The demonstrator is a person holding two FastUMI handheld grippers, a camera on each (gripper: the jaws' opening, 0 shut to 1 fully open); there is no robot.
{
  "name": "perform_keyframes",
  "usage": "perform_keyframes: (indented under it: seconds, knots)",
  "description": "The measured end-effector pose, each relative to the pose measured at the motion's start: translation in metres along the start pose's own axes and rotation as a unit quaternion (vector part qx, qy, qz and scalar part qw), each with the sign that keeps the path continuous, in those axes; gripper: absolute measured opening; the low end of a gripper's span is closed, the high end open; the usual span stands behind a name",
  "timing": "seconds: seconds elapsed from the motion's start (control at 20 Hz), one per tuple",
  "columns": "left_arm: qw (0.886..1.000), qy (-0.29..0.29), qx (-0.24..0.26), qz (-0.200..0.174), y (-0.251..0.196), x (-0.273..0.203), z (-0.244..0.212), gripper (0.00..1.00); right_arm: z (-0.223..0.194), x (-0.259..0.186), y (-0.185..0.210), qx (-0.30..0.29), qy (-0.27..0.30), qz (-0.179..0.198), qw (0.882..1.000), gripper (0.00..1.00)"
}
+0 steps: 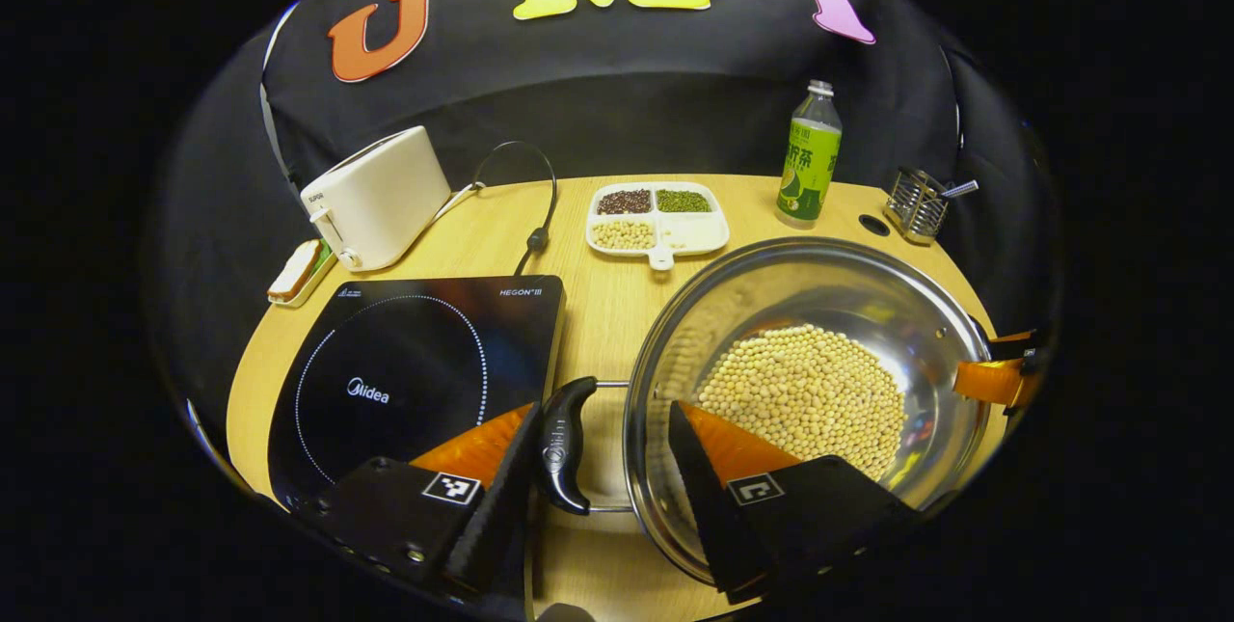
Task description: First push the handle of the pot to place it horizontally, then grasp the pot with both hands and set it on the induction cooktop.
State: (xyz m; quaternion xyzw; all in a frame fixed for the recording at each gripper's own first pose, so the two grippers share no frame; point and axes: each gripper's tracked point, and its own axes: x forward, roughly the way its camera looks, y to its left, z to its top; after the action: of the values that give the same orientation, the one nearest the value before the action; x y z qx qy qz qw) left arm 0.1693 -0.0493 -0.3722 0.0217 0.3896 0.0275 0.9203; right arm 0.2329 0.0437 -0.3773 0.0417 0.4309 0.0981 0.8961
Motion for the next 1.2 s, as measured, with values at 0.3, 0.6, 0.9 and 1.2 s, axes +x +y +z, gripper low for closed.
perform_keyframes:
  seconds: [0.3, 0.6, 0.9, 1.2]
  knots:
    - [0.999, 0.032, -0.025, 0.000, 0.000, 0.002, 0.002, 0.65, 0.003, -0.001, 0.001, 0.006, -0.005, 0.000, 1.000, 0.55]
    - [0.999, 0.020, -0.027, -0.018, 0.003, -0.004, 0.008, 0.63, 0.006, -0.018, 0.006, 0.008, -0.018, -0.014, 1.000, 0.53]
    - [0.999, 0.002, -0.003, -0.036, 0.018, -0.019, 0.029, 0.63, 0.007, -0.044, 0.025, 0.024, -0.030, -0.027, 0.999, 0.53]
    - [0.999, -0.013, 0.004, -0.048, 0.045, -0.036, 0.044, 0.63, 0.011, -0.066, 0.055, 0.031, -0.047, -0.035, 0.998, 0.53]
